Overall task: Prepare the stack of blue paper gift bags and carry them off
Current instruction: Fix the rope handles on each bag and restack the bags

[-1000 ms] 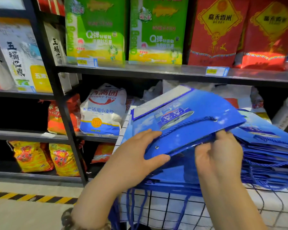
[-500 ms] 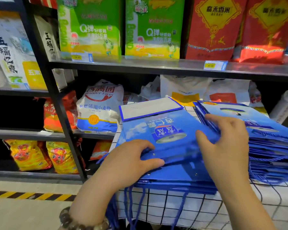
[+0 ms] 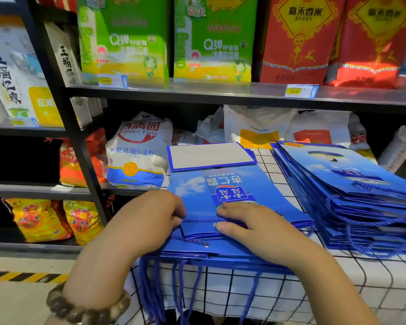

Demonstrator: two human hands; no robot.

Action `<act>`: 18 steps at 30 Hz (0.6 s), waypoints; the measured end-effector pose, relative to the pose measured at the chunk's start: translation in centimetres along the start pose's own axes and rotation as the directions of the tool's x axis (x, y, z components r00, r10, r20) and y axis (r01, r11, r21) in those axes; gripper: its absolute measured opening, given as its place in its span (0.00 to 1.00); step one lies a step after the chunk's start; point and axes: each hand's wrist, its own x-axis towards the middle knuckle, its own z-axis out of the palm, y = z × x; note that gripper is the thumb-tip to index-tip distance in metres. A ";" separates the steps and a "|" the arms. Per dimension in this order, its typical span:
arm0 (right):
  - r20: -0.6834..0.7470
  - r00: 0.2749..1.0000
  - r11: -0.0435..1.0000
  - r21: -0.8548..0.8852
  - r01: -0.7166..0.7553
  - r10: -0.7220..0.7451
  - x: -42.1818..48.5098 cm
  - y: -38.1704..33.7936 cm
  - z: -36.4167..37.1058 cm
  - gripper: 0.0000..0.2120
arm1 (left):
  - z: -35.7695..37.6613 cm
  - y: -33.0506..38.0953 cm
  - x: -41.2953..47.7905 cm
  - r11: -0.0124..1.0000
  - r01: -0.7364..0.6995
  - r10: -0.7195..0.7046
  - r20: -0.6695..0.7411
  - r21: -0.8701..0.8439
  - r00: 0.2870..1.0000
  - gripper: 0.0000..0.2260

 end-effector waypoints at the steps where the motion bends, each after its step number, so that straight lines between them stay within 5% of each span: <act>1: 0.005 1.000 1.000 0.005 0.001 -0.001 0.0 0.0 0.0 0.22 | -0.1 -0.1 0.1 0.999 0.012 -0.012 -0.001 0.034 1.000 0.05; 4: -0.023 1.000 0.999 0.031 0.015 -0.015 -0.1 0.1 0.2 0.22 | -0.3 0.2 0.1 0.993 0.031 -0.024 -0.061 0.115 0.998 0.08; 9: -0.171 0.985 0.988 0.152 0.016 0.010 0.0 0.2 0.4 0.18 | -1.7 1.8 0.3 0.975 -0.067 0.020 -0.215 -0.214 0.976 0.04; 11: -0.402 0.915 0.988 0.128 0.088 -0.029 0.0 -0.2 0.4 0.09 | -1.9 3.3 1.1 0.877 -0.162 0.055 -0.240 -0.452 0.969 0.03; 12: -0.446 0.894 0.983 0.150 0.111 -0.033 -0.1 -0.5 0.2 0.15 | -2.0 4.1 1.4 0.785 -0.192 0.064 -0.231 -0.590 0.971 0.03; 15: -0.284 0.959 0.877 0.463 0.126 0.012 -0.7 -2.1 -0.2 0.32 | -2.2 5.6 2.5 0.553 -0.198 0.058 -0.200 -0.810 0.978 0.08; 18: -0.200 0.979 0.827 0.543 0.146 -0.041 -1.0 -3.2 -0.2 0.26 | -2.3 6.6 3.3 0.466 -0.202 0.026 -0.215 -0.861 0.976 0.10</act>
